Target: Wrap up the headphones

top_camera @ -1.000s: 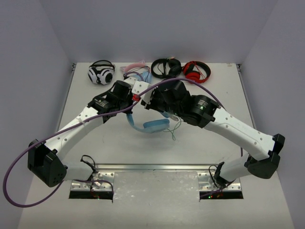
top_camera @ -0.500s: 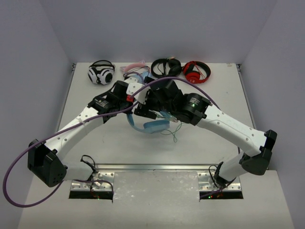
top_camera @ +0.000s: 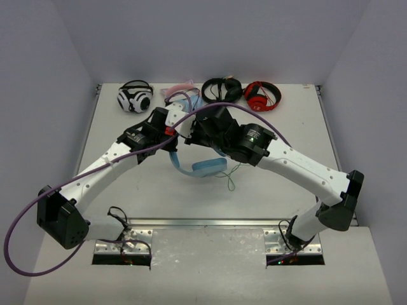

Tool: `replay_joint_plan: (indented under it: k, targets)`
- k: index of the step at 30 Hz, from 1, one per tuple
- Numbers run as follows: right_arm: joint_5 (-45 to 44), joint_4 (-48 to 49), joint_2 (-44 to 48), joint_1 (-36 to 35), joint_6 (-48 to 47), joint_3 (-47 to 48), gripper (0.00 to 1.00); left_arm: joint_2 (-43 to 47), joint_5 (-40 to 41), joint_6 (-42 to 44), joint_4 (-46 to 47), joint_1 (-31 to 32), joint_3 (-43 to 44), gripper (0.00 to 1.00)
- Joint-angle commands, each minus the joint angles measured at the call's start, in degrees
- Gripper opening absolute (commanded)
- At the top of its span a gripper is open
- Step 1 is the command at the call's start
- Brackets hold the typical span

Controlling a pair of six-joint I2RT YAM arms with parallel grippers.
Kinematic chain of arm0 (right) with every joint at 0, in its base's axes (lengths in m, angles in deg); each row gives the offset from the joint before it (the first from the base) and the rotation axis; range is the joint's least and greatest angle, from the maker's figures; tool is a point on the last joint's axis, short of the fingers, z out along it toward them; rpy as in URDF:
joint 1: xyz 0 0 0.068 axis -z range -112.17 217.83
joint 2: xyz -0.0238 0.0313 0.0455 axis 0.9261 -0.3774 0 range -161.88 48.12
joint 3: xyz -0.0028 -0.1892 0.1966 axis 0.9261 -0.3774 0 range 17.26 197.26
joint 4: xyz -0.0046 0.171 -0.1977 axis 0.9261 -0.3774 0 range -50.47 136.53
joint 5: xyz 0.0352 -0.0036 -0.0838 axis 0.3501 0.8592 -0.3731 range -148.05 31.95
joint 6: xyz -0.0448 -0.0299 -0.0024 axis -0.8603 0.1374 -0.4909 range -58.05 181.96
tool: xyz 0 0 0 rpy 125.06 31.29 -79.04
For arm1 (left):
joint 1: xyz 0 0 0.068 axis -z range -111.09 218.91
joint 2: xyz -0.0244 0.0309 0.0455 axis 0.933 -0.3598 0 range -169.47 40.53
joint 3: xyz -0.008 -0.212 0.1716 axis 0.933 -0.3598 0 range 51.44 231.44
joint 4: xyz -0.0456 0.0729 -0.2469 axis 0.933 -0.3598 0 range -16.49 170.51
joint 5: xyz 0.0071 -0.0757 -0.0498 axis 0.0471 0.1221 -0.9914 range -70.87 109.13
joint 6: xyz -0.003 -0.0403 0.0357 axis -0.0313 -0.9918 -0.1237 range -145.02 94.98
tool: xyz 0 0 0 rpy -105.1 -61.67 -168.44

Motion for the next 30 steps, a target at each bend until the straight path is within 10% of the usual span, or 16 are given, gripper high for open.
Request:
replay_joint_plan:
  k: [1, 30]
  targets:
    - [-1.3, 6.5, 2.9, 0.0, -3.4, -1.1, 0.16, 1.7, -2.1, -0.9, 5.1, 0.6, 0.6, 0.0]
    - [10.3, 2.1, -3.5, 10.1, 0.7, 3.6, 0.15, 3.5, -8.5, 0.2, 6.2, 1.2, 0.3, 0.0]
